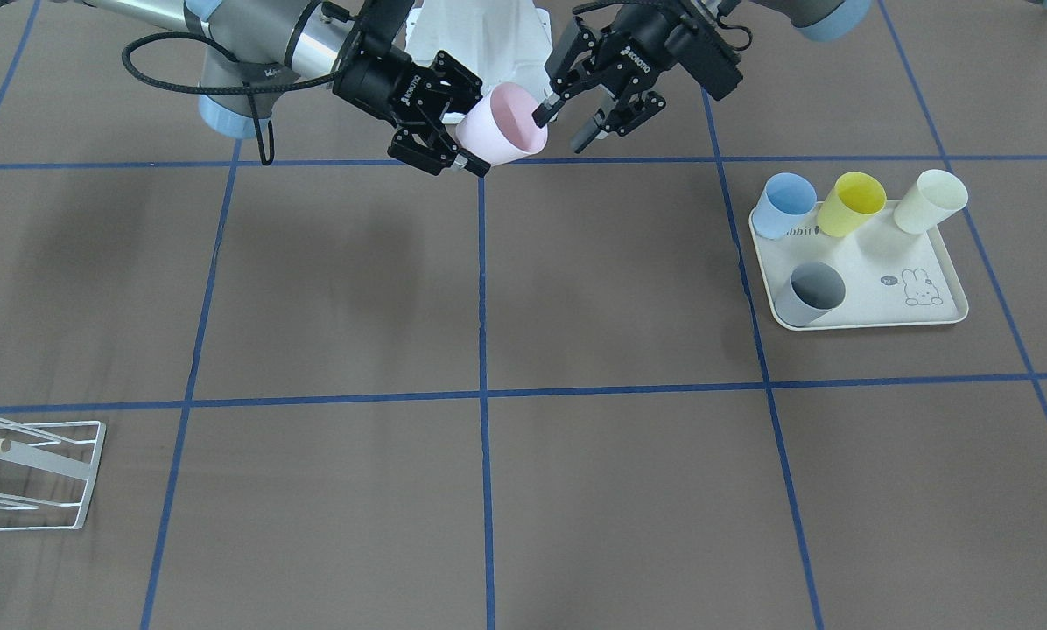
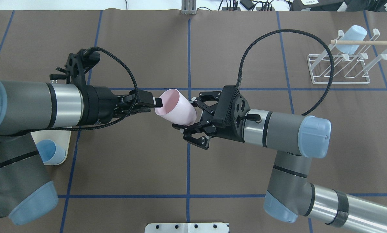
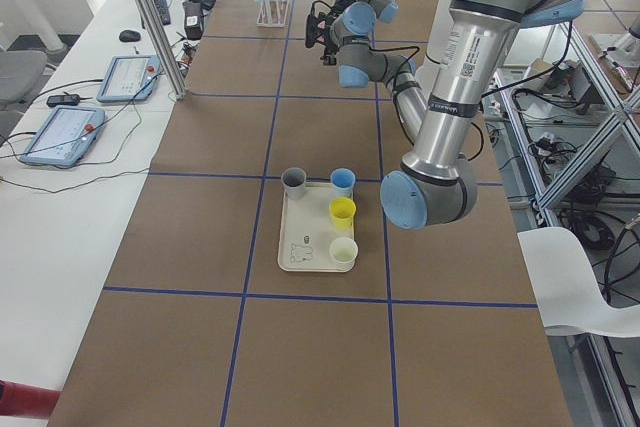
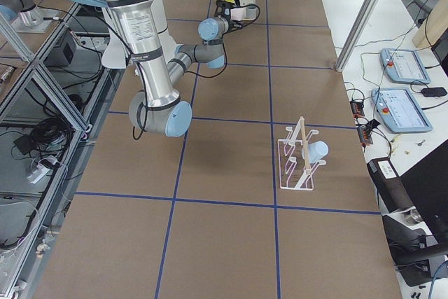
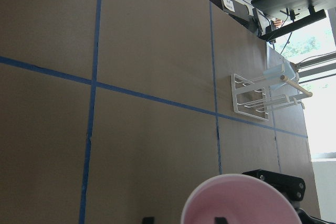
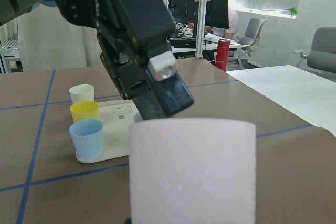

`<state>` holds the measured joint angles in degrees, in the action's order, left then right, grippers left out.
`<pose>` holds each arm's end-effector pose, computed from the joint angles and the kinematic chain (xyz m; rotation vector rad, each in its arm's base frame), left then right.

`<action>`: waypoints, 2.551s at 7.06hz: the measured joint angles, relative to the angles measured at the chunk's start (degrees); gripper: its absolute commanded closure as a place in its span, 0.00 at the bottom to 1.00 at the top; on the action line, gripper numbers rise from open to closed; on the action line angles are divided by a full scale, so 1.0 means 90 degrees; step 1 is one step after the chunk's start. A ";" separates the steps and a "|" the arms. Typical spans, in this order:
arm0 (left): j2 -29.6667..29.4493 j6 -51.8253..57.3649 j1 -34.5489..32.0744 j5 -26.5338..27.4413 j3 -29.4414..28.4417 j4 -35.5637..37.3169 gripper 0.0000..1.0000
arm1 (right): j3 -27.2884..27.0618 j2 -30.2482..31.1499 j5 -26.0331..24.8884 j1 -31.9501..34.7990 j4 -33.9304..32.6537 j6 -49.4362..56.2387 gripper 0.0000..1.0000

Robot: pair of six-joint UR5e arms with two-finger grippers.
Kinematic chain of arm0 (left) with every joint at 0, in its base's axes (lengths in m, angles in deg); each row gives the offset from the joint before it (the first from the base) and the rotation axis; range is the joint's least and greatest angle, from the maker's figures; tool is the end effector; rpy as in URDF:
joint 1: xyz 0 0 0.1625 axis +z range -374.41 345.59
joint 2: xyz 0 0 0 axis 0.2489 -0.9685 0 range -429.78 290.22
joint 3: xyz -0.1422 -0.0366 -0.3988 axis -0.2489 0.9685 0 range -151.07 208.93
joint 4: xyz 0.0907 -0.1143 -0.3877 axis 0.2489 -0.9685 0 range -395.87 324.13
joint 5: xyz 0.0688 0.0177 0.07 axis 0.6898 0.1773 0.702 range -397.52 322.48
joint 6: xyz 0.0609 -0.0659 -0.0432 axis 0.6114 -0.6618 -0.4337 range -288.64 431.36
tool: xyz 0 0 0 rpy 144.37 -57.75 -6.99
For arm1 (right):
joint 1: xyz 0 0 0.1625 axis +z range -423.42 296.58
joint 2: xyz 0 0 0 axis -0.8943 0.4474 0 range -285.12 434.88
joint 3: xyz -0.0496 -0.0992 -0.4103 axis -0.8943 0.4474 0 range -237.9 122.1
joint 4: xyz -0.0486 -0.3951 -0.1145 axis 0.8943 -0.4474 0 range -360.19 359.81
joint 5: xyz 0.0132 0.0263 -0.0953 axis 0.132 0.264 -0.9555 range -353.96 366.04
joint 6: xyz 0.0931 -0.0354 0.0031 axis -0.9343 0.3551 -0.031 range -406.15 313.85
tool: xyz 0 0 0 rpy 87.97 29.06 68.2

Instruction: Transfer IKEA cup to right arm and place on rack

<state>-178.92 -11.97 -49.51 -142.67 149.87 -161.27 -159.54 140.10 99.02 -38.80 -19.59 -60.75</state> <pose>0.3430 -0.3722 0.1713 0.3291 1.4612 -0.2026 -0.4554 -0.3497 0.1911 1.4474 -1.2623 -0.6543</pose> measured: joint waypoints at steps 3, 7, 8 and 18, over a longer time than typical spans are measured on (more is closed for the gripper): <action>0.1095 0.2158 -0.0720 -0.0121 0.0853 0.1443 0.00 | -0.0269 0.0036 -0.0100 0.0569 -0.1717 0.0135 1.00; 0.2810 0.5994 -0.2822 -0.0917 0.0957 0.1532 0.00 | -0.1966 0.0089 -0.0031 0.1859 -0.6827 0.2475 1.00; 0.2999 0.6852 -0.3424 -0.1275 0.0793 0.1522 0.00 | -0.2432 0.0205 -0.0056 0.2326 -0.7962 0.3470 1.00; 0.3083 0.7666 -0.4117 -0.1888 0.0554 0.1493 0.00 | -0.1649 0.2003 -0.3722 0.3044 -0.8884 0.8390 0.93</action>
<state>-151.17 57.02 -86.56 -159.66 154.86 -147.83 -174.39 158.12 65.52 -11.40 -99.54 14.76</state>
